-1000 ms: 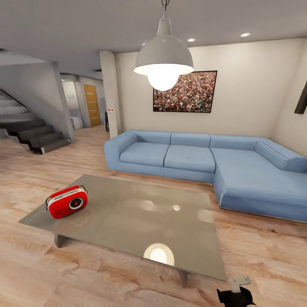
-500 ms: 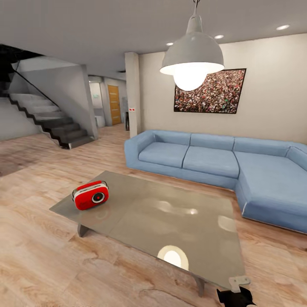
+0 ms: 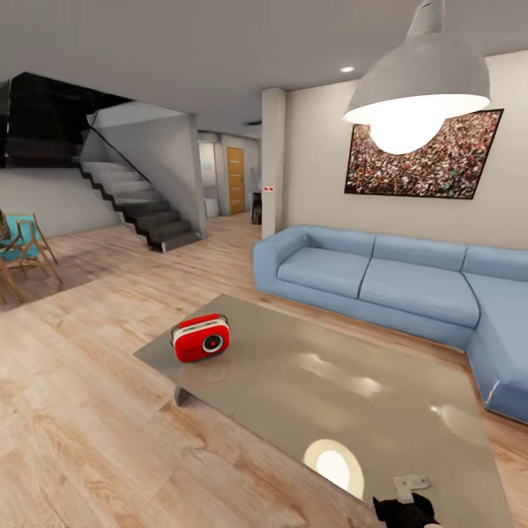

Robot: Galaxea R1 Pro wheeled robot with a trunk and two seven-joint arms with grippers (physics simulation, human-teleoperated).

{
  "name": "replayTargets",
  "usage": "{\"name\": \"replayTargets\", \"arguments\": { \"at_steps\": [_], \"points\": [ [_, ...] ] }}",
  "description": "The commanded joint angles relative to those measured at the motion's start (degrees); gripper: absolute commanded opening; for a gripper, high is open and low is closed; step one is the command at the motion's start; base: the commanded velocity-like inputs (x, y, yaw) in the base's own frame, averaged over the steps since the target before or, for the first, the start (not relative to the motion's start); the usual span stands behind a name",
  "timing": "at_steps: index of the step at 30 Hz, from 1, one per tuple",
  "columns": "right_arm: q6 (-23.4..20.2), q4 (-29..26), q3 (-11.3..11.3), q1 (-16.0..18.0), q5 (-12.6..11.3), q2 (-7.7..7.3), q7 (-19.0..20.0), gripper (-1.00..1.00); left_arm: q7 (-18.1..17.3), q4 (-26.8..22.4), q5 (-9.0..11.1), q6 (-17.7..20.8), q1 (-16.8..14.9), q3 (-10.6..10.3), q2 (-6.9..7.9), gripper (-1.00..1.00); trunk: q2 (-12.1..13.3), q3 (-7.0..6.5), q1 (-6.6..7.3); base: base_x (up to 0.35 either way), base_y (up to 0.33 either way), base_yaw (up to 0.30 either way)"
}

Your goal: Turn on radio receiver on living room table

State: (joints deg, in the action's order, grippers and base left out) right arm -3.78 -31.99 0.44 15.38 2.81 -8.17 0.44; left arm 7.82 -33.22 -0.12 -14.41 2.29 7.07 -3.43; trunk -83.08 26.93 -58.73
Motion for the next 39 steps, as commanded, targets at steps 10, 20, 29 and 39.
{"name": "replayTargets", "arguments": {
  "at_steps": [10,20,29,39],
  "points": [
    [0.0,0.0,0.0,0.0,0.0,0.01,0.0,1.0,0.0,0.0,0.0,0.0,0.0,0.0,0.0,1.0,0.0,0.0,0.0,0.255,0.237,0.3],
    [0.0,0.0,0.0,0.0,0.0,0.01,0.0,1.0,0.0,0.0,0.0,0.0,0.0,0.0,0.0,1.0,0.0,0.0,0.0,0.255,0.229,0.3],
    [0.0,0.0,0.0,0.0,0.0,0.0,0.1,1.0,0.0,0.0,0.0,0.0,0.0,0.0,0.0,1.0,0.0,0.0,0.0,0.255,0.228,0.268],
    [0.0,0.0,0.0,0.0,0.0,0.0,0.1,1.0,0.0,0.0,0.0,0.0,0.0,0.0,0.0,1.0,0.0,0.0,0.0,0.255,0.228,0.018]
  ]
}}
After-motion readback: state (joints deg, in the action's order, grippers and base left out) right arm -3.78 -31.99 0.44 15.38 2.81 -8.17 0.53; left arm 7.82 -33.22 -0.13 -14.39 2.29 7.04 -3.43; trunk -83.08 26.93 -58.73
